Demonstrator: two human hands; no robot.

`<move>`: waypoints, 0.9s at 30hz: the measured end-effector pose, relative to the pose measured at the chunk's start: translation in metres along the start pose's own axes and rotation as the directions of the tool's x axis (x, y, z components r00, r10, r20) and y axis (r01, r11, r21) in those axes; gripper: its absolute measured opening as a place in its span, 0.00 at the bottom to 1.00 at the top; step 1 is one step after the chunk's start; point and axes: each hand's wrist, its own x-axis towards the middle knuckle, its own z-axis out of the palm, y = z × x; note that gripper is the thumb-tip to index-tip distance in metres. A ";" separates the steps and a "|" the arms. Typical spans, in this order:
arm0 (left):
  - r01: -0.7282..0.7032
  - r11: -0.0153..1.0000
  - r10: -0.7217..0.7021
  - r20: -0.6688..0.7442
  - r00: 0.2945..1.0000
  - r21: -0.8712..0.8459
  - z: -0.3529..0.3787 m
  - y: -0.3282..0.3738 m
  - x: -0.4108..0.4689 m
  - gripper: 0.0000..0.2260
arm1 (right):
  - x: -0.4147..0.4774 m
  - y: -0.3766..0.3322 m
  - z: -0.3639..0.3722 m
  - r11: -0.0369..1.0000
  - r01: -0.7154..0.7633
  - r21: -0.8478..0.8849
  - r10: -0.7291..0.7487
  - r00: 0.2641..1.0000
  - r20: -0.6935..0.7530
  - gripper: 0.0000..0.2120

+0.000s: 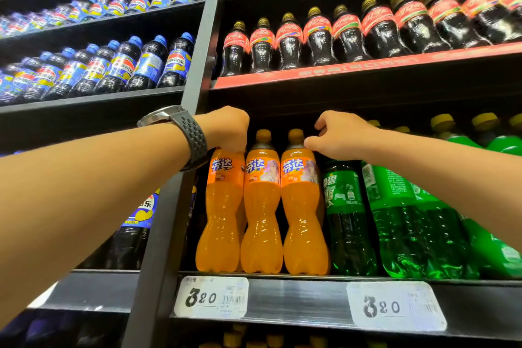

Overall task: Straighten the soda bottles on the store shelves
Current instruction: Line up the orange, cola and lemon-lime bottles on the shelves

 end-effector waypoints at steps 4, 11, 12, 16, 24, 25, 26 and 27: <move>0.008 1.000 -0.008 0.017 1.000 0.001 0.001 0.001 0.000 0.10 | 0.001 0.014 -0.025 0.999 0.035 -0.015 -0.036 0.994 -0.104 0.22; -0.062 0.997 0.040 -0.366 0.930 -0.049 -0.007 0.022 0.000 0.15 | -0.006 0.051 -0.082 0.967 0.085 -0.238 -0.117 0.986 -0.123 0.09; -0.099 0.992 0.062 -0.388 0.920 -0.075 -0.009 0.029 0.002 0.15 | -0.007 0.057 -0.087 0.953 0.083 -0.291 -0.117 0.988 -0.102 0.11; -0.191 0.954 0.087 -0.396 0.914 -0.232 -0.014 0.059 0.009 0.18 | -0.011 0.074 -0.098 0.924 0.088 -0.372 -0.111 0.993 -0.040 0.17; -0.183 0.915 0.088 -0.266 0.960 -0.360 -0.014 0.119 0.032 0.21 | -0.011 0.076 -0.078 0.963 0.082 -0.259 -0.071 0.996 0.050 0.27; -0.171 0.917 0.084 -0.243 0.966 -0.361 -0.012 0.125 0.035 0.21 | -0.011 0.075 -0.074 0.965 0.087 -0.249 -0.077 0.996 0.049 0.27; -0.156 0.918 0.078 -0.219 0.973 -0.364 -0.011 0.130 0.038 0.21 | -0.011 0.075 -0.070 0.967 0.095 -0.238 -0.085 0.995 0.052 0.27; -0.136 0.917 0.068 -0.191 0.979 -0.374 -0.010 0.134 0.040 0.22 | -0.011 0.075 -0.066 0.969 0.101 -0.226 -0.090 0.994 0.059 0.28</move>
